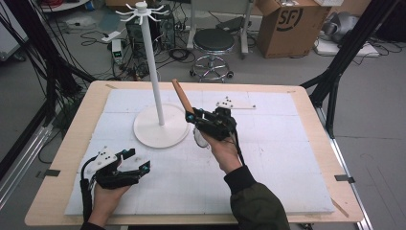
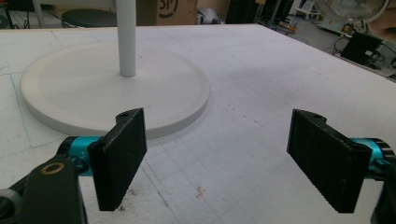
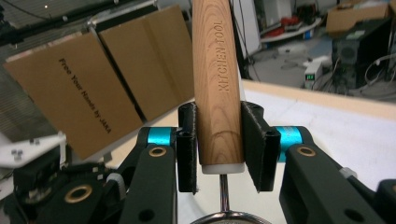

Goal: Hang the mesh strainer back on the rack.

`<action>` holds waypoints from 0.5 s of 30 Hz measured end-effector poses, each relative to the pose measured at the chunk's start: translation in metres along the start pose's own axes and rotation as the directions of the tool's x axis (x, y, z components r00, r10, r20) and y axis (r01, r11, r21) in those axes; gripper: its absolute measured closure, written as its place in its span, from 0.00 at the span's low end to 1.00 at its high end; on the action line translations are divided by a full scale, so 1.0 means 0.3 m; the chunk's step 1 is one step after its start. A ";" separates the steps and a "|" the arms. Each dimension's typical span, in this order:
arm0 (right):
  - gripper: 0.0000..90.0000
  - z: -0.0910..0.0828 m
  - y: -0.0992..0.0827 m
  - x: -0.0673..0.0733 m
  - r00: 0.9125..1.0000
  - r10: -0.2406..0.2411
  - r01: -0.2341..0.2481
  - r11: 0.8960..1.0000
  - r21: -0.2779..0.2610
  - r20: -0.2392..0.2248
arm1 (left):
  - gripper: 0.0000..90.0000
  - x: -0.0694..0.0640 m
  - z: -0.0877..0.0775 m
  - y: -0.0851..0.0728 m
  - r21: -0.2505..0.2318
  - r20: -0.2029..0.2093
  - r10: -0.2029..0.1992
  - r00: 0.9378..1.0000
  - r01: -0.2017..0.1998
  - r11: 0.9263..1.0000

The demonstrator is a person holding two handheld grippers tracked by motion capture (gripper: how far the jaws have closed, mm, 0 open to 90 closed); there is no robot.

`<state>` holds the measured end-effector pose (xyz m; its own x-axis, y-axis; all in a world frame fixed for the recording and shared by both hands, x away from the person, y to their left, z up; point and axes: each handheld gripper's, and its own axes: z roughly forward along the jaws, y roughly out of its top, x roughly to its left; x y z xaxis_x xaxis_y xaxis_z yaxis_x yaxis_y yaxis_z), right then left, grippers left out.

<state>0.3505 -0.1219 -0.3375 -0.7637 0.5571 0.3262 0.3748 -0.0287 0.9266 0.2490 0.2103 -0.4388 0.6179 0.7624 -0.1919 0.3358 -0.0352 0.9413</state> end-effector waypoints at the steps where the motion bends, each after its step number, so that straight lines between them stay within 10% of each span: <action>1: 0.76 0.003 0.012 0.004 1.000 -0.005 0.005 1.000 -0.011 -0.002 | 0.23 0.001 0.000 0.000 0.003 -0.001 0.001 1.000 -0.001 1.000; 15: 0.76 0.034 0.184 0.055 0.998 -0.041 0.034 0.987 -0.156 -0.039 | 0.23 0.015 0.003 -0.004 -0.003 0.001 -0.026 1.000 0.026 1.000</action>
<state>0.3640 -0.1059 -0.2829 -0.7980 0.5254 0.2951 0.2619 -0.1386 0.9551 0.2520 0.2134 -0.4411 0.6099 0.7622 -0.2169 0.3496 -0.0131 0.9368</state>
